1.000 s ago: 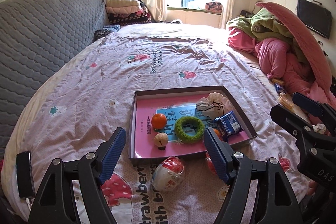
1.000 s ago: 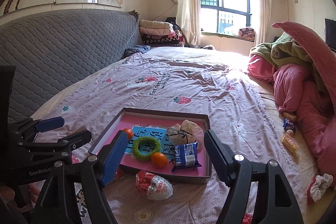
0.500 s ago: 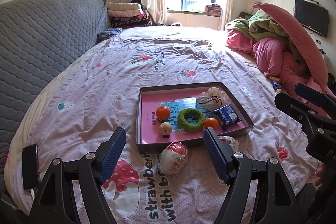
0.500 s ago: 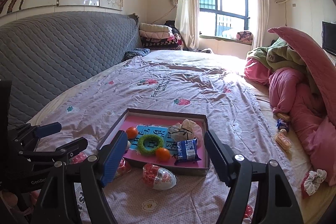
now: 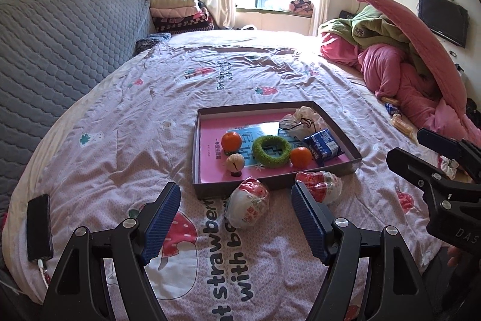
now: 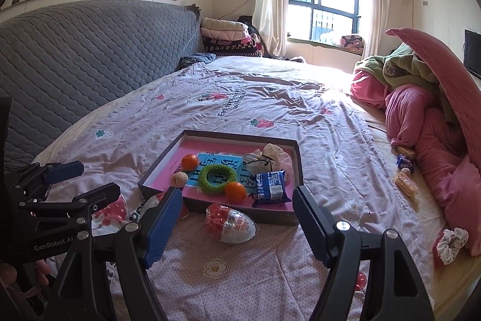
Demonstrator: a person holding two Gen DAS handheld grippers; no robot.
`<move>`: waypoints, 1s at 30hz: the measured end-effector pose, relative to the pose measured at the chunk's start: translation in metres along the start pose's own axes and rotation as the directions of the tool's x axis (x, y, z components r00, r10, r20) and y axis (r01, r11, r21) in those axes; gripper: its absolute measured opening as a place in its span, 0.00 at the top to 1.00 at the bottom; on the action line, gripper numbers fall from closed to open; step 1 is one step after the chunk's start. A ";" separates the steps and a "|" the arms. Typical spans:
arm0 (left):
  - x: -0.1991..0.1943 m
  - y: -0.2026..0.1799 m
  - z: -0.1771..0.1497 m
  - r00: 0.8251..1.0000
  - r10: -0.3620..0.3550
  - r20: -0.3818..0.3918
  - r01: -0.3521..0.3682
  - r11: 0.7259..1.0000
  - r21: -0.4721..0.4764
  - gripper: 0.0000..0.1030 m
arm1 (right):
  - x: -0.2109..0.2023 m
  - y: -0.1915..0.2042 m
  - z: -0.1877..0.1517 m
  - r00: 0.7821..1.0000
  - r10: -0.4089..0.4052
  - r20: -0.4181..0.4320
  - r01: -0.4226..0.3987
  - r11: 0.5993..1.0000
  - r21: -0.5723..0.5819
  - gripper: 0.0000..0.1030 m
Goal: Organize objects
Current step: 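Move both open tools toward the two wrapped eggs on the bedspread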
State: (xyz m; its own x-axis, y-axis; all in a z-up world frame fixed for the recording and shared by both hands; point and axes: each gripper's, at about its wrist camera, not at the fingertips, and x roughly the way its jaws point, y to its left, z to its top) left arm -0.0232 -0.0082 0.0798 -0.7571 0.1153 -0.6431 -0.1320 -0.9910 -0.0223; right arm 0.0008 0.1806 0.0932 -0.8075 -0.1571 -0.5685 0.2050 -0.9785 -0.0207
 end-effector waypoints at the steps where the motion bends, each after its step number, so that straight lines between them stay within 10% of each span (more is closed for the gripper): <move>1: 0.000 0.000 -0.001 1.000 -0.003 -0.002 0.003 1.000 0.000 0.25 | 0.001 0.001 -0.003 1.000 0.000 -0.006 0.000 1.000 0.000 0.27; 30: 0.058 0.000 -0.046 0.987 -0.042 -0.158 0.042 0.999 -0.007 0.25 | 0.051 -0.002 -0.051 0.989 0.016 -0.145 -0.015 1.000 0.004 0.27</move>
State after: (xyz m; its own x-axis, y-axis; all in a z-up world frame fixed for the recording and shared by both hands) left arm -0.0381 -0.0045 0.0072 -0.6401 0.1450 -0.7544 -0.1594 -0.9857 -0.0543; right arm -0.0128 0.1813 0.0226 -0.7158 -0.1515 -0.6817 0.2148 -0.9766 -0.0085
